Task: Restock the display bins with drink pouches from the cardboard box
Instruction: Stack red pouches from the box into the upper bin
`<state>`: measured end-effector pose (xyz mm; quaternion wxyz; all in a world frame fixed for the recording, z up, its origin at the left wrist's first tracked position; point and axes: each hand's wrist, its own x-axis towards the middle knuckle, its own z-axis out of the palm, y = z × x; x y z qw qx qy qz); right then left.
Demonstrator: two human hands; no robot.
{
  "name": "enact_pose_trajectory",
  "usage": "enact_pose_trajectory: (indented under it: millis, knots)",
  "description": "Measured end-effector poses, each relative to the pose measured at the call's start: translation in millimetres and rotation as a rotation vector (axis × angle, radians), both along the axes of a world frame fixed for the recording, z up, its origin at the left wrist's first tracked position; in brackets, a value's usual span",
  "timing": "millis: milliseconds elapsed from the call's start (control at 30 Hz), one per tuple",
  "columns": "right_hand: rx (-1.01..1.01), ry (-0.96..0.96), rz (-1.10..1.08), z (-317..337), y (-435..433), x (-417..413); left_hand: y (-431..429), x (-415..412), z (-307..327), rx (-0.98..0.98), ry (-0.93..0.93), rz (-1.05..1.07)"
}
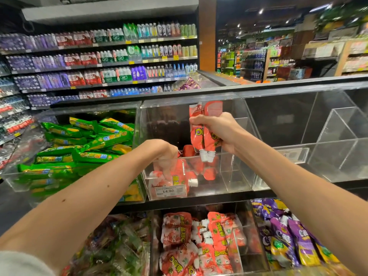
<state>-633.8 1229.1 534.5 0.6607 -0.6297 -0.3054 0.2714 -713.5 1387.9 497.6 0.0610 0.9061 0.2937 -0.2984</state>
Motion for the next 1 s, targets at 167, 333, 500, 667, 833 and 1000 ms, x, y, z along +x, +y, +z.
enact_pose_trajectory:
  millis: [167,333,500,667,833,1000]
  knots:
    - [0.017,-0.013,0.005,0,-3,5,5,-15,16,-0.096,-0.215,0.020]
    - [0.022,-0.097,0.035,4,4,9,-4,-29,51,-0.603,-1.056,0.202]
    - [-0.075,-0.531,0.114,19,14,18,-14,-34,79,-0.880,-1.175,0.200]
    - [-0.315,-0.782,0.326,20,15,31,-16,-34,72,-0.408,-0.949,0.092]
    - [-0.289,-0.732,0.297,12,17,39,-16,-29,56,-0.514,-0.867,0.196]
    - [-0.222,-0.688,0.233,9,17,46,-15,-13,31,-0.236,-0.672,0.093]
